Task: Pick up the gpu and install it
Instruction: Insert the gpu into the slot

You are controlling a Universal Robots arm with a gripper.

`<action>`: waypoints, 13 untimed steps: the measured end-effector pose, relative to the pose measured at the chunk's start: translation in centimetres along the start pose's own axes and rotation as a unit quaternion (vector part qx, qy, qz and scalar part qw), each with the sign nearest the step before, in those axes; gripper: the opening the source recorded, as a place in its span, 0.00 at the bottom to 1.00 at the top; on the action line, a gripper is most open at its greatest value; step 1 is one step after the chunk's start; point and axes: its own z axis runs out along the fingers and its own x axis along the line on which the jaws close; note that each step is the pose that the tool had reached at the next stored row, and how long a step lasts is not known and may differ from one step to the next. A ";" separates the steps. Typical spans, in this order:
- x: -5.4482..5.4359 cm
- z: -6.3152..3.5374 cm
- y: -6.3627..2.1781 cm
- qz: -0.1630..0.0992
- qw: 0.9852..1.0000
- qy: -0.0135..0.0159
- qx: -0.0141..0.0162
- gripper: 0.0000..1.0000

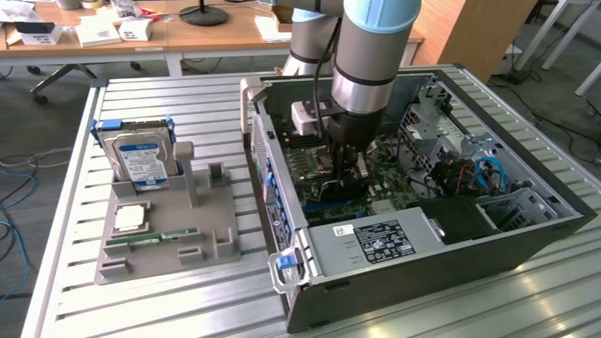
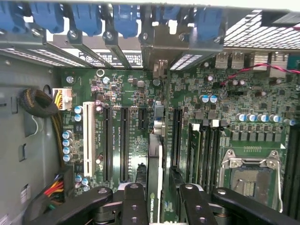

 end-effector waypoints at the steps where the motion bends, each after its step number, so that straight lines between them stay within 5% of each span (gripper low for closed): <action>1: 0.0 -0.22 -0.01 0.000 1.000 -0.001 0.000 0.33; 13: 0.0 -3.71 -0.20 0.000 1.000 -0.004 0.000 0.33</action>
